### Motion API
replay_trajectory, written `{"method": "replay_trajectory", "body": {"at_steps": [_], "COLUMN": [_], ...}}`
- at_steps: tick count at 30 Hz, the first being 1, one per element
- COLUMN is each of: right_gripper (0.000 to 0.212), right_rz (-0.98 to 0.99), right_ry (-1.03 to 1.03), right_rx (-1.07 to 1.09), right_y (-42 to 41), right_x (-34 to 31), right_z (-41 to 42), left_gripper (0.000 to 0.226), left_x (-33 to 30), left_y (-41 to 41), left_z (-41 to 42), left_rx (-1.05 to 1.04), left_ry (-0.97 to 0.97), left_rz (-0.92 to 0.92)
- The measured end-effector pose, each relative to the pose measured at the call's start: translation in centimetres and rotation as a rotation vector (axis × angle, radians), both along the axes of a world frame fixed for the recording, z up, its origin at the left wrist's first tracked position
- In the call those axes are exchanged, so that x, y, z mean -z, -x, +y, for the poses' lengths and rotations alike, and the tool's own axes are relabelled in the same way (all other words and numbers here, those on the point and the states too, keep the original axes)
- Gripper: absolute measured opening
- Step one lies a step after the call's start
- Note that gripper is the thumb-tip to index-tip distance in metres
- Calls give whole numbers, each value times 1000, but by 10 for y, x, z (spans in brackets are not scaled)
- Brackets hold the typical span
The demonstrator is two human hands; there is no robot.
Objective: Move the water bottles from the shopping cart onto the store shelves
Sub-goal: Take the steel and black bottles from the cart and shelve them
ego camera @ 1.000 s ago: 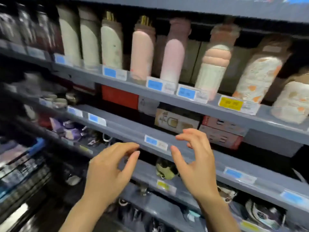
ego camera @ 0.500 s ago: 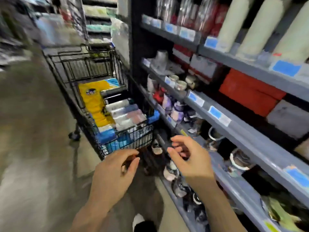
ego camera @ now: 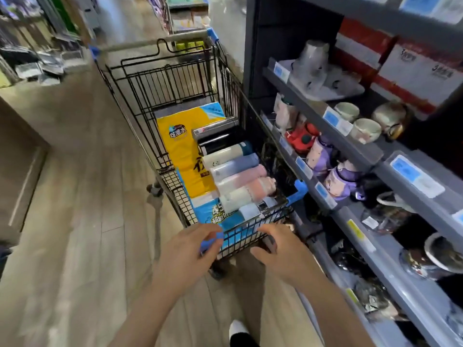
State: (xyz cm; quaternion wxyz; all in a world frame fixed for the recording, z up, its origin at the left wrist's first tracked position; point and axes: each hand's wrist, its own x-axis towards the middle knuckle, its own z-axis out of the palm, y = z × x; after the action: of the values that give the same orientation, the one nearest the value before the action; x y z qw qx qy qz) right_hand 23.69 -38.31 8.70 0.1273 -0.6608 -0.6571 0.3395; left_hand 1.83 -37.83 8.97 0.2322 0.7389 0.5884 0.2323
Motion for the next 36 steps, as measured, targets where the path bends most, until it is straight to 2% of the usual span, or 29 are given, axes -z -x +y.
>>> {"method": "replay_trajectory", "body": {"at_steps": [4, 10, 14, 17, 20, 27, 30, 36], "right_gripper": [53, 54, 53, 53, 55, 47, 47, 48], "right_rz": [-36, -38, -98, -135, -135, -121, -45, 104], "right_ry": [49, 108, 136, 115, 126, 178, 197, 78], "right_rx": [-48, -10, 93, 57, 52, 284, 420, 611], "right_y": [34, 103, 178, 245, 290, 300, 301, 319], "right_x": [7, 28, 40, 38, 29, 46, 66, 95], "right_z": [46, 116, 167, 208, 241, 270, 281, 345], "left_gripper": [43, 29, 26, 12, 22, 15, 18, 17], "left_x": [16, 42, 44, 36, 27, 28, 34, 33], "left_y": [42, 119, 185, 239, 274, 285, 285, 292], "left_z": [40, 120, 187, 237, 284, 347, 360, 404], "left_rx": [-40, -19, 96, 92, 85, 218, 278, 343], "left_ry": [53, 45, 39, 16, 36, 34, 34, 11], "left_rz": [-31, -21, -32, -35, -35, -91, -104, 28]}}
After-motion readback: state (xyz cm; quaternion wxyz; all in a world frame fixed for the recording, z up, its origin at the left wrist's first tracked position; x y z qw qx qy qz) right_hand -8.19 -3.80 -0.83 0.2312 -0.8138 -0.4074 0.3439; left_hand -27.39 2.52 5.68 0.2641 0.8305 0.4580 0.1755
